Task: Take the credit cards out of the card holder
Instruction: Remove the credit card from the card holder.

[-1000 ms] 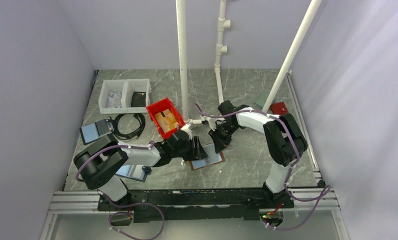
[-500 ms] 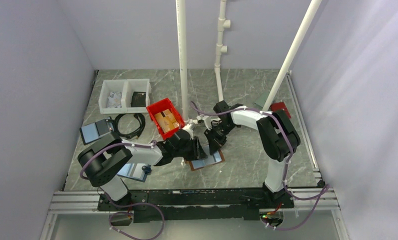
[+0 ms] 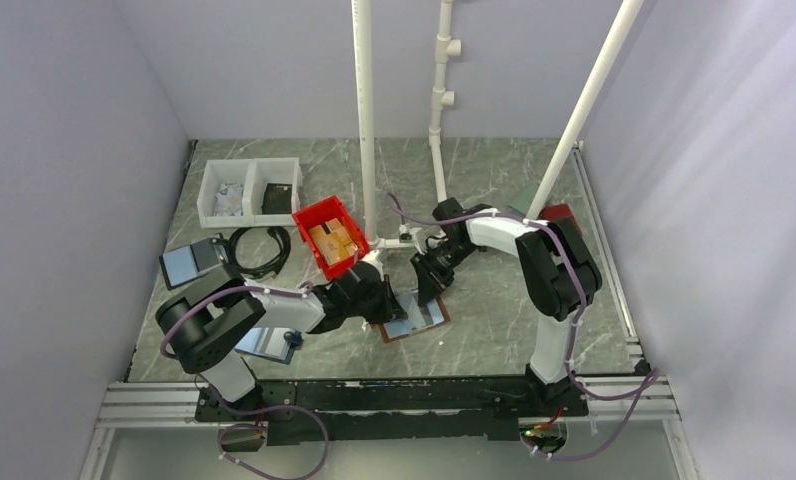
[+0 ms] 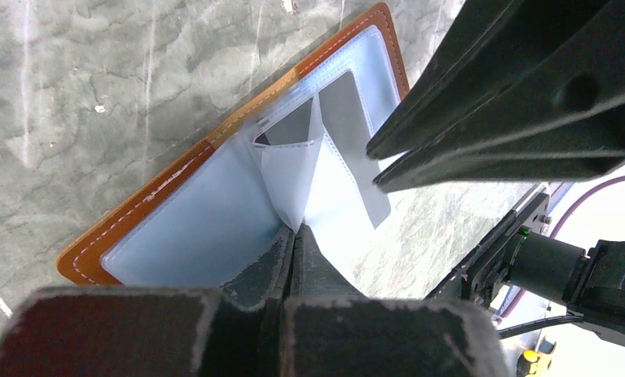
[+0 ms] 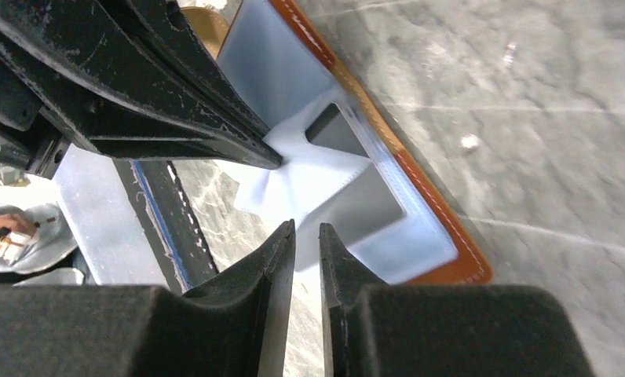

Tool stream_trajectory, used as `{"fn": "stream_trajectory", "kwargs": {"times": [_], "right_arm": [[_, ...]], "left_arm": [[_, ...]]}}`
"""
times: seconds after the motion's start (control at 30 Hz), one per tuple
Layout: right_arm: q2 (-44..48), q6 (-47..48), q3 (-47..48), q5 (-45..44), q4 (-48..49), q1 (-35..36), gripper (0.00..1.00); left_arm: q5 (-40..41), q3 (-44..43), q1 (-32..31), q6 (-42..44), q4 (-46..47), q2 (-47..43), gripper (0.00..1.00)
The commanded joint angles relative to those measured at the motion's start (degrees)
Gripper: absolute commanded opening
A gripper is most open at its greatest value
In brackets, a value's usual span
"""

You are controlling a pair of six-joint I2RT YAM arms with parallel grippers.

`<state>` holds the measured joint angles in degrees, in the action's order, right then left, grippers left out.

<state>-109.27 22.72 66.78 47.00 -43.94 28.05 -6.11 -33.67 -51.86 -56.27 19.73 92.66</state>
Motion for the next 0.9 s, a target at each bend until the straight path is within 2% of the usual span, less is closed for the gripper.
{"fn": "stream_trajectory", "kwargs": {"times": [0.0, 0.2, 0.4, 0.6, 0.73, 0.87], "right_arm": [[4.1, 0.4, 0.6, -0.9, 0.5, -1.4, 0.21], [3.0, -1.6, 0.0, -6.7, 2.3, -1.5, 0.21], [2.5, -1.3, -0.3, -5.3, 2.4, -1.0, 0.22], [1.3, -1.0, -0.2, -5.5, 2.3, 1.1, 0.2], [0.7, -1.1, -0.1, -6.1, 2.5, 2.0, 0.16], [-0.2, -1.4, 0.0, -6.0, 2.4, 2.4, 0.14]], "left_arm": [[3.0, 1.9, 0.0, 0.0, -2.2, 0.2, 0.0], [0.9, 4.0, 0.7, -1.7, 2.0, -0.6, 0.01], [-6.5, 9.3, 3.5, -5.3, 19.2, 1.6, 0.01], [-11.5, 11.1, 4.7, -7.5, 30.5, 6.6, 0.02], [-12.8, 11.1, 4.9, -8.1, 33.3, 8.1, 0.02], [-13.2, 10.5, 4.9, -7.6, 32.4, 7.4, 0.03]]}}
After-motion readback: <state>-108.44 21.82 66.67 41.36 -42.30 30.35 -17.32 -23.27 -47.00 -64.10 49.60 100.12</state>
